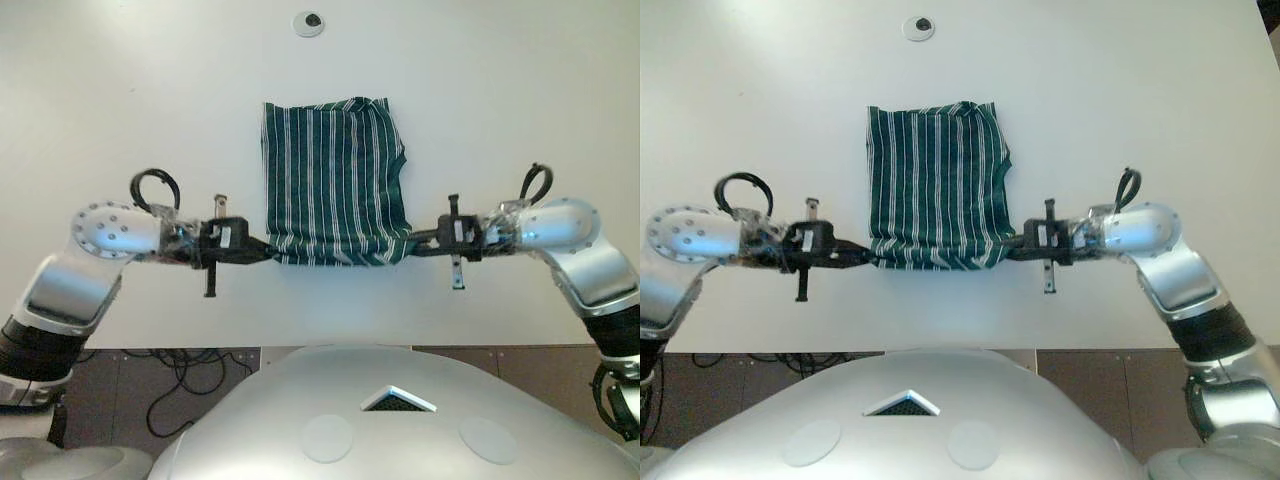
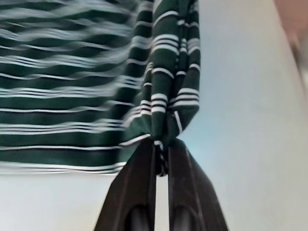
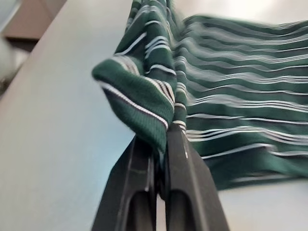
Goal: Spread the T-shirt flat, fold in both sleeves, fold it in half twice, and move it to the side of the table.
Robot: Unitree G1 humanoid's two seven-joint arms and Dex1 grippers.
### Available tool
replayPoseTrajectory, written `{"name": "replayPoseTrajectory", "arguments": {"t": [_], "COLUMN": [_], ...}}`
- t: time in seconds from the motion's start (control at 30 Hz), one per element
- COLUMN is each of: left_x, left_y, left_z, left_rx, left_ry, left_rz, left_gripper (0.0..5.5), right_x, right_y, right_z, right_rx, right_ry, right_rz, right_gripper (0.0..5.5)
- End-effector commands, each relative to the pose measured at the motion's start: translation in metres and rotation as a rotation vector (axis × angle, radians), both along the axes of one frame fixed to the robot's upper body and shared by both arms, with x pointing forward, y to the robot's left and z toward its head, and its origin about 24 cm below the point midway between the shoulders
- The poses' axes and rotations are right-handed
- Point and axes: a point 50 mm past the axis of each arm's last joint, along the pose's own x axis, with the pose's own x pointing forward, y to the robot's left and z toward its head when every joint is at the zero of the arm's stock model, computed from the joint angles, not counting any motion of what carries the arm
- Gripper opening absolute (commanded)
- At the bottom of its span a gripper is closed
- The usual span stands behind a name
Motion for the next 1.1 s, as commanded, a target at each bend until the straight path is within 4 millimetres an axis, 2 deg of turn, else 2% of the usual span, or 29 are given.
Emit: {"name": "replayPoseTrajectory", "arguments": {"t": [0.03, 0.1, 0.2, 0.37, 0.4, 0.5, 0.6, 0.7, 0.77, 0.8, 0.87, 0.93, 1.03, 1.1], "left_x": [0.03, 0.046, 0.078, 0.114, 0.119, 0.128, 0.142, 0.156, 0.159, 0.157, 0.145, 0.125, 0.106, 0.105], "left_y": [0.014, 0.013, 0.006, -0.006, -0.007, -0.006, 0.0, 0.012, 0.017, 0.015, -0.001, -0.022, -0.044, -0.047], "left_z": [0.008, 0.008, 0.009, 0.008, 0.005, -0.006, -0.007, -0.007, -0.002, 0.002, 0.012, 0.012, -0.008, -0.026], "left_rx": [-0.046, -0.093, -0.148, -0.2, -0.196, -0.189, -0.223, -0.26, -0.301, -0.335, -0.434, -0.452, -0.352, -0.235], "left_ry": [0.079, 0.104, 0.097, 0.094, 0.102, 0.11, 0.063, -0.03, -0.139, -0.176, -0.207, -0.179, -0.119, -0.107], "left_rz": [0.266, 0.375, 0.518, 0.644, 0.666, 0.75, 0.881, 1.044, 1.07, 1.052, 0.893, 0.697, 0.529, 0.504], "left_gripper": [0.07, 0.07, 0.07, 0.07, 0.36, 0.78, 1.31, 1.31, 1.31, 1.31, 1.13, 0.84, 0.35, 0.08], "right_x": [0.043, 0.064, 0.092, 0.117, 0.12, 0.132, 0.143, 0.159, 0.166, 0.167, 0.164, 0.153, 0.121, 0.106], "right_y": [0.006, 0.011, 0.016, 0.026, 0.028, 0.037, 0.039, 0.027, 0.02, 0.019, 0.023, 0.038, 0.072, 0.09], "right_z": [0.026, 0.03, 0.024, 0.007, 0.003, -0.002, -0.001, -0.006, -0.001, 0.001, 0.006, 0.01, 0.006, -0.003], "right_rx": [0.085, 0.096, 0.095, 0.072, 0.066, 0.098, 0.146, 0.133, 0.171, 0.183, 0.206, 0.257, 0.283, 0.264], "right_ry": [0.035, 0.071, 0.109, 0.164, 0.175, 0.184, 0.169, 0.059, -0.024, -0.062, -0.127, -0.121, -0.046, 0.011], "right_rz": [-0.169, -0.248, -0.362, -0.457, -0.471, -0.524, -0.613, -0.846, -0.95, -0.96, -0.911, -0.757, -0.46, -0.355], "right_gripper": [0.0, 0.0, 0.0, 0.0, 0.27, 0.71, 1.31, 1.31, 1.31, 1.31, 1.34, 1.01, 0.44, 0.13]}}
